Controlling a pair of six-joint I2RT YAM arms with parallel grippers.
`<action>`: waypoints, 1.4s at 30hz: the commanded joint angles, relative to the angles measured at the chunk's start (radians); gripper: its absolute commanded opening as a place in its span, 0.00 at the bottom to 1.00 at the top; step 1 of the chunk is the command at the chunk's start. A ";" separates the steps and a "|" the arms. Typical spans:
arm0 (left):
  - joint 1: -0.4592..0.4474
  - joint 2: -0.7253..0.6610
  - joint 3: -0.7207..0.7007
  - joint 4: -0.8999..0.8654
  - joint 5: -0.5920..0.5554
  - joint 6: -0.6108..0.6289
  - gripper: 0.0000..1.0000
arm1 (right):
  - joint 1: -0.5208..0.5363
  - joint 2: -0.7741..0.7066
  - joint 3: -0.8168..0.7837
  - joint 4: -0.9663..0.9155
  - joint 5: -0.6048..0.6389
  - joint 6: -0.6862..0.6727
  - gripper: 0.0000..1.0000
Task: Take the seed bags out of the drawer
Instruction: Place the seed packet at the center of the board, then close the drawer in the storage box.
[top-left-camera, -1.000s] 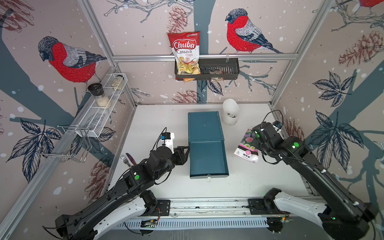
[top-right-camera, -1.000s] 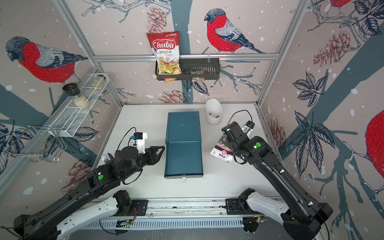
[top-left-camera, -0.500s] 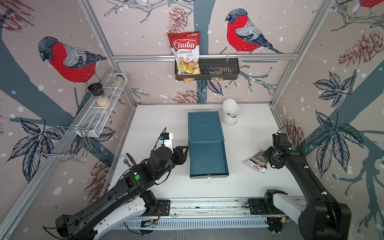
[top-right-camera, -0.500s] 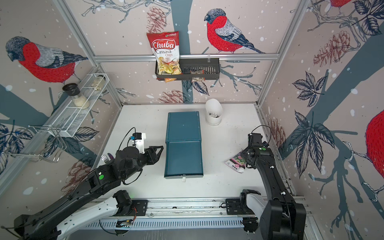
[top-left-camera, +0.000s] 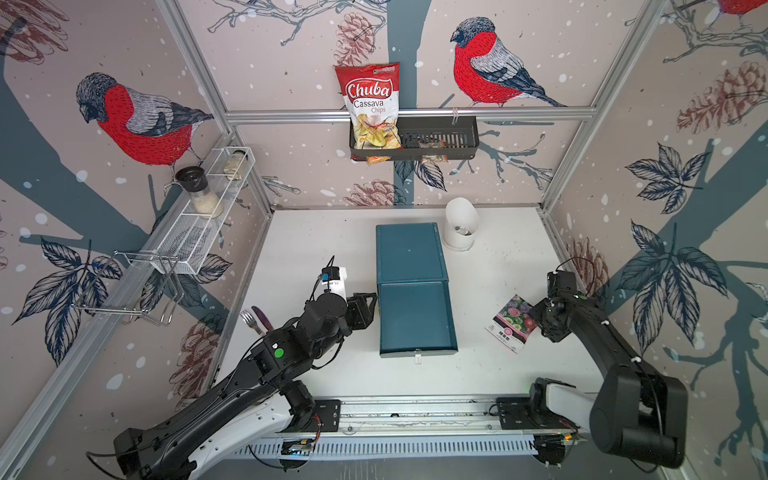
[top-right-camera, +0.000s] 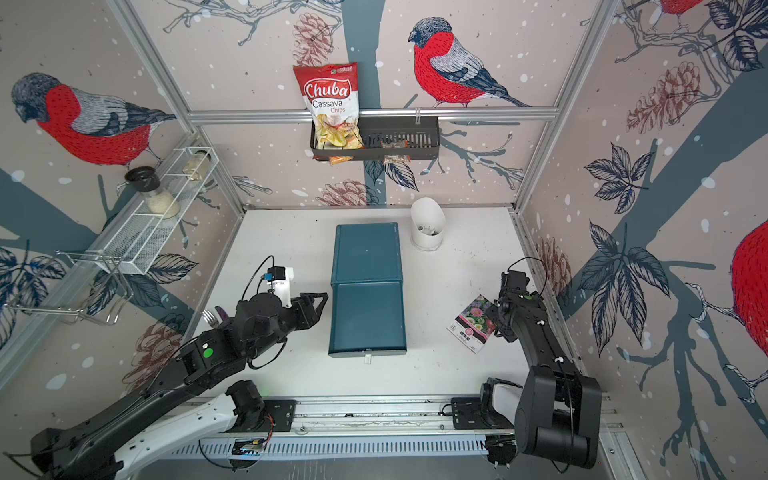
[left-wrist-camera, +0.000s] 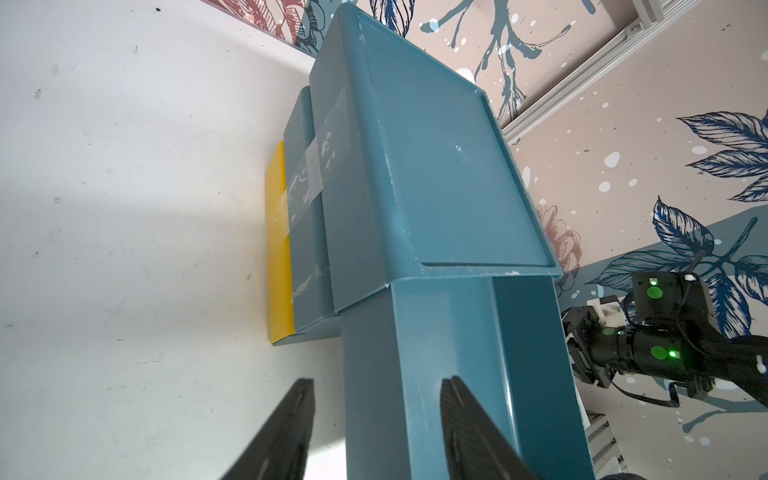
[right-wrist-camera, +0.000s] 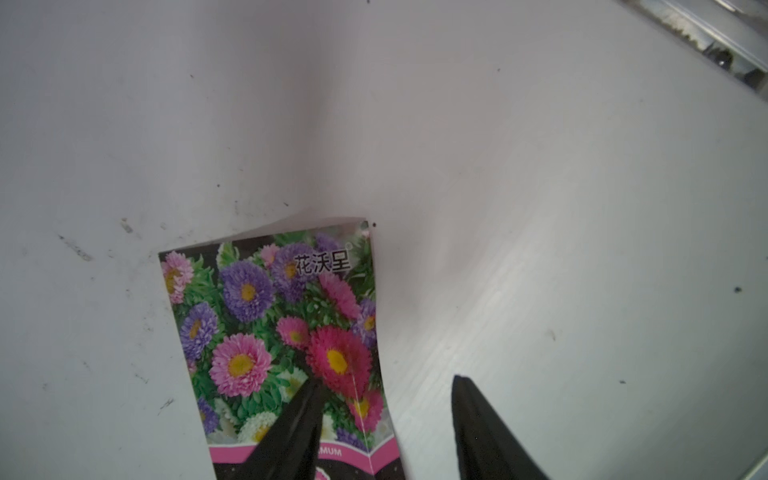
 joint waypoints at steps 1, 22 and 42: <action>0.010 0.006 0.009 0.029 0.006 0.012 0.53 | 0.040 -0.034 0.041 -0.021 0.040 0.026 0.64; 0.266 0.369 0.283 0.097 0.292 0.165 0.63 | 1.740 0.195 0.893 -0.492 0.759 0.379 0.73; 0.300 0.437 0.229 0.123 0.326 0.215 0.59 | 1.944 0.302 0.657 -0.296 0.490 0.534 0.75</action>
